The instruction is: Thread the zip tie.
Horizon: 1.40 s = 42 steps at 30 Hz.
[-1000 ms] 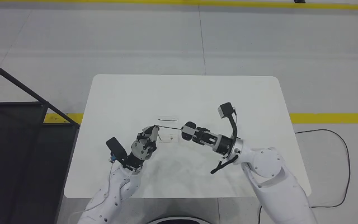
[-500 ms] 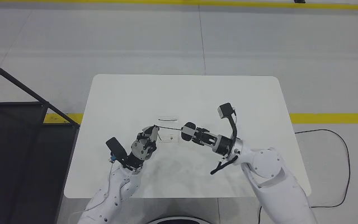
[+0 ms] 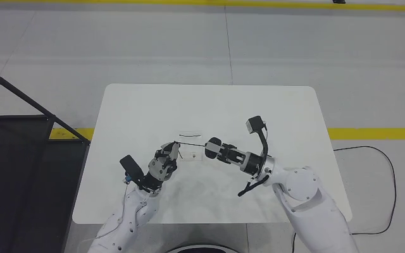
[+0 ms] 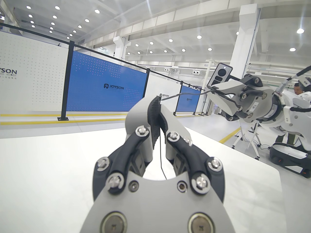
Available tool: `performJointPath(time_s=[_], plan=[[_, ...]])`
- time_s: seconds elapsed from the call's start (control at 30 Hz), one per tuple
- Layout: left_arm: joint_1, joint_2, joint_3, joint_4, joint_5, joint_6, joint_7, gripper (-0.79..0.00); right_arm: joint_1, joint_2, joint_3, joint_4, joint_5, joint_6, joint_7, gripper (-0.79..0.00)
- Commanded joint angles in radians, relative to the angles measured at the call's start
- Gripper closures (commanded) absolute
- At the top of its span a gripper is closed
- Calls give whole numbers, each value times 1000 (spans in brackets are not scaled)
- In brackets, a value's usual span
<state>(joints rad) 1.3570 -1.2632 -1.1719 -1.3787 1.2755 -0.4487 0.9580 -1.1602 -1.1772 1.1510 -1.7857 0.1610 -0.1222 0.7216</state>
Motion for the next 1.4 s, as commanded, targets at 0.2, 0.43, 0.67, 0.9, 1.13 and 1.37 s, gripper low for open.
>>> performJointPath(time_s=[0.2,0.43,0.67,0.9,1.13,1.37], plan=[[3,5,-14,-28,-41,-76,-68,0,-44,6,16,-35,-15,-43,4,0],[-8,14,-38,-36,-96,-219,-132,0,-110,14,32,-87,-57,-91,-12,0],[-17,13,-37,-40,-112,-248,-161,0,-158,17,51,-115,-72,-126,-63,0],[-18,13,-35,-40,-109,-245,-161,0,-151,15,49,-111,-74,-115,-89,0],[-18,13,-35,-40,-109,-245,-161,0,-144,11,35,-106,-90,-108,-130,0],[-18,13,-35,-40,-109,-245,-161,0,-141,10,28,-104,-99,-98,-142,0]])
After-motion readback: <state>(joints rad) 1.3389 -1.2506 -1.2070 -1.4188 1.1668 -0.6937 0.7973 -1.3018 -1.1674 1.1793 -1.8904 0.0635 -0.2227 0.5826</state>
